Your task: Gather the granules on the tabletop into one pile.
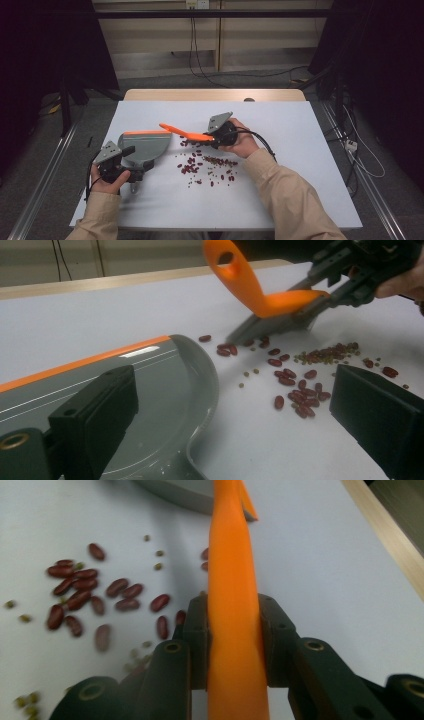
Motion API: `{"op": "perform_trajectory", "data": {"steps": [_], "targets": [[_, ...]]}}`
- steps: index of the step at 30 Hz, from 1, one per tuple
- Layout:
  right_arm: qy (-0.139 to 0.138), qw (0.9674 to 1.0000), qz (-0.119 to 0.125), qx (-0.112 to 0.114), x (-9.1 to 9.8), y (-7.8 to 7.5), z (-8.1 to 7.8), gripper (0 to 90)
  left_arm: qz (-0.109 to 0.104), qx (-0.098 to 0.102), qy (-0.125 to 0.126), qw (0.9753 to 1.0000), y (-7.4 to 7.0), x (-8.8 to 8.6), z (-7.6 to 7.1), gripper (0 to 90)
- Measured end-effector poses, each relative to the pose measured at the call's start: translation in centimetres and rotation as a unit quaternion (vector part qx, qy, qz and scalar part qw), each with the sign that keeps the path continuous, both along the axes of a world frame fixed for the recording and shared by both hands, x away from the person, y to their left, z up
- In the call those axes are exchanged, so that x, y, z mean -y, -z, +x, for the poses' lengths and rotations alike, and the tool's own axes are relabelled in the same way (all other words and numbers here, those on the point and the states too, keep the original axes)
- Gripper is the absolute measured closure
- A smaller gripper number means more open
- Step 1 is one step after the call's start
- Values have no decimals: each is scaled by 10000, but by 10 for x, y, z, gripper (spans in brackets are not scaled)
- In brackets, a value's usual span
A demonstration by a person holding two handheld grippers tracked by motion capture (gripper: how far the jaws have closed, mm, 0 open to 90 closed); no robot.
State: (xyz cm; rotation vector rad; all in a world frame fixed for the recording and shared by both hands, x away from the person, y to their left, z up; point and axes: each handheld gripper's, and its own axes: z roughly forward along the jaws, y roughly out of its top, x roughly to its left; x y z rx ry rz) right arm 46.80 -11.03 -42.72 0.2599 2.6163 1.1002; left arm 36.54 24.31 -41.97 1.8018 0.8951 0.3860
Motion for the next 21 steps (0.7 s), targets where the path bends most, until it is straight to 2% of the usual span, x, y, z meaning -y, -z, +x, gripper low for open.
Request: {"op": "perform_trajectory", "data": {"steps": [5, 12, 18, 21], "targets": [[-235, 9997, -59, -11, 5, -2, -20, 710, 13, -4, 3, 10000, 0, 1, -1, 53], [-363, 9993, -15, -45, 12, -2, -38, 710, 42, 25, 4, 10000, -1, 1, -2, 52], [-432, 9990, -10, -96, 16, -5, -49, 710, 49, 31, 8, 10000, -1, 1, -2, 53], [-346, 9994, 66, -64, 18, -6, -52, 712, 52, 36, 9, 10000, -1, 2, -2, 53]]}}
